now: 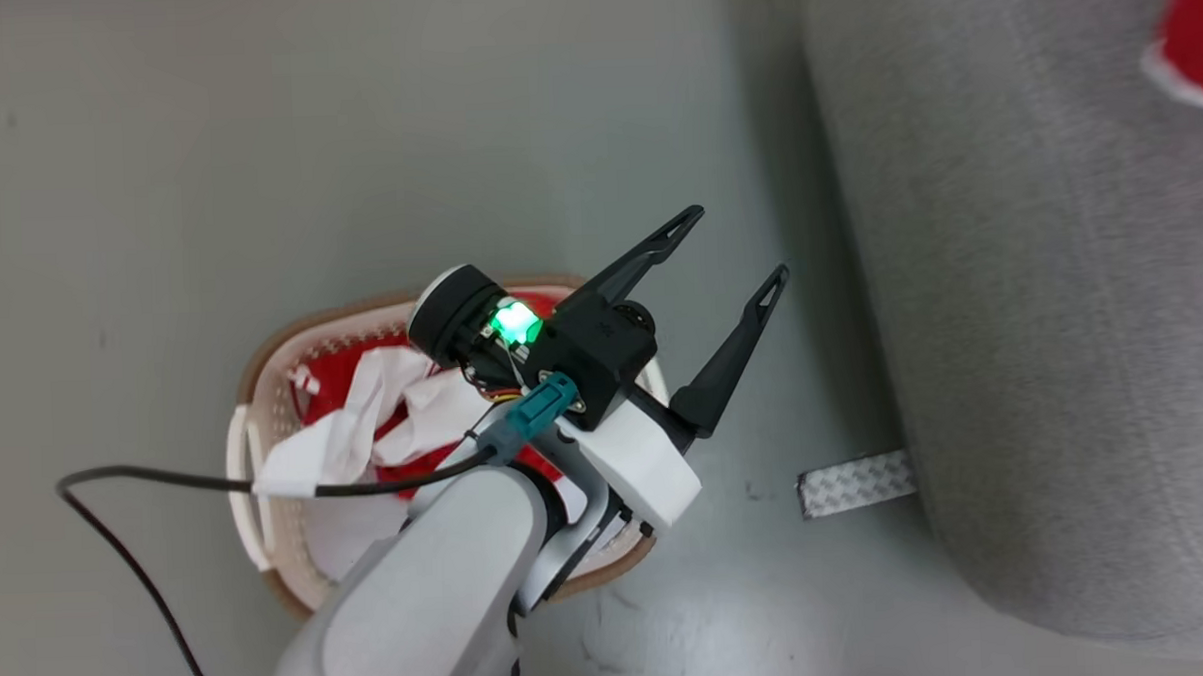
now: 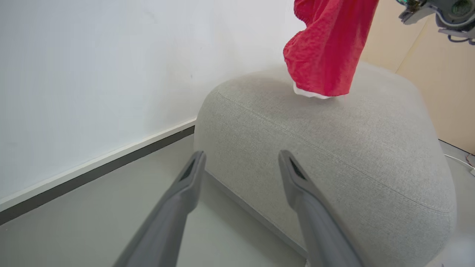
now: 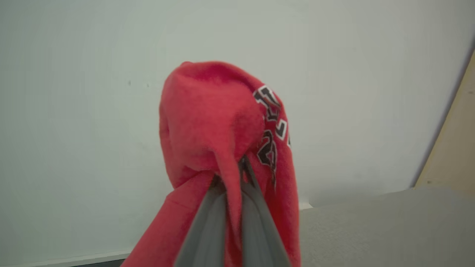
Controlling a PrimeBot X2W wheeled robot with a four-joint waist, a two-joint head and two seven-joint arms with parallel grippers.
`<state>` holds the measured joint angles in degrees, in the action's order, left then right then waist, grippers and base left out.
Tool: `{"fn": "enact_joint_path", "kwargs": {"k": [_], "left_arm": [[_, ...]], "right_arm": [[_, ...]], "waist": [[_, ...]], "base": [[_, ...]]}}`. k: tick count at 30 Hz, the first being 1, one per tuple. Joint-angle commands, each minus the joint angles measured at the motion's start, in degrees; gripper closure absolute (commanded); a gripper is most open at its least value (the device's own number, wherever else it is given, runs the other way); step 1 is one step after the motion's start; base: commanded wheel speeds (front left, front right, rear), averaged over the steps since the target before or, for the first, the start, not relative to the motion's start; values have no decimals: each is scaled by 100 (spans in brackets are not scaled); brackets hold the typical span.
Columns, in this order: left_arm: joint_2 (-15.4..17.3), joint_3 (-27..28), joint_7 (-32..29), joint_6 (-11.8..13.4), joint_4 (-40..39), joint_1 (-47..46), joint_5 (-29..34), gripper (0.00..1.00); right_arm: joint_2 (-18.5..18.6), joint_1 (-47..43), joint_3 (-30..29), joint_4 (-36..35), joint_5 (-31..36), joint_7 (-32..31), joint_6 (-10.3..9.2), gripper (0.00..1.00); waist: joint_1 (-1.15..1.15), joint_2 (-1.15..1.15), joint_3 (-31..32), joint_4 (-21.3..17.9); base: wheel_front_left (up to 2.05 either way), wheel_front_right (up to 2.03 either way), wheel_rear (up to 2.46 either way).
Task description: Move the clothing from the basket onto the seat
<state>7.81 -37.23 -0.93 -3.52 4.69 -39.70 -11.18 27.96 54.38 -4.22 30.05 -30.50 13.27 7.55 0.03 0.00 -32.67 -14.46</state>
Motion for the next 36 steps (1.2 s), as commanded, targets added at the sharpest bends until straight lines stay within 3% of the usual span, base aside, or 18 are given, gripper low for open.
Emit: {"fn": "enact_joint_path", "kwargs": {"k": [1,5,9,10,11,12,13,16,20,28,36], "left_arm": [[22,20,46,29,-57,-40,20,0],[48,1,66,73,-98,86,-15,0],[100,14,87,113,-125,165,-39,0],[116,23,84,141,-139,187,-44,0],[115,40,79,161,-158,216,-71,0],[120,74,84,191,-178,258,-107,0],[140,102,103,221,-201,297,-132,0],[206,175,104,286,-284,416,-206,0],[358,307,124,372,-365,614,-294,0],[479,632,381,609,-281,1164,-653,0],[495,1027,874,890,59,2020,-1078,0]], "right_arm": [[192,239,-381,437,35,-18,-13,100],[544,512,-1305,1622,226,25,-12,100],[553,452,-1869,2488,498,111,-12,100],[521,430,-2036,2706,564,138,-12,84],[454,414,-2181,2881,581,160,-12,58],[335,394,-2262,3026,622,171,-12,18],[260,322,-2321,3201,659,178,-12,0],[299,235,-2537,3412,779,204,-13,0],[-43,6,-2544,3124,1000,183,-12,0],[-863,-1007,-1482,1909,1127,185,-12,0],[-1306,-2197,-503,583,1189,185,-13,0]], "waist": [[-3,0,-384,301],[-3,0,-515,448],[-3,0,-551,514],[-3,0,-559,526],[-3,0,-572,547],[-3,0,-578,555],[-3,0,-566,568],[-3,0,-492,588],[-3,0,-297,526],[-3,0,528,408],[-3,0,1612,477]], "base": [[0,0,0],[0,0,0],[0,0,0],[0,0,0],[0,0,0],[0,0,0],[0,0,0],[0,0,0],[0,0,0],[0,0,0],[0,0,0]]}}
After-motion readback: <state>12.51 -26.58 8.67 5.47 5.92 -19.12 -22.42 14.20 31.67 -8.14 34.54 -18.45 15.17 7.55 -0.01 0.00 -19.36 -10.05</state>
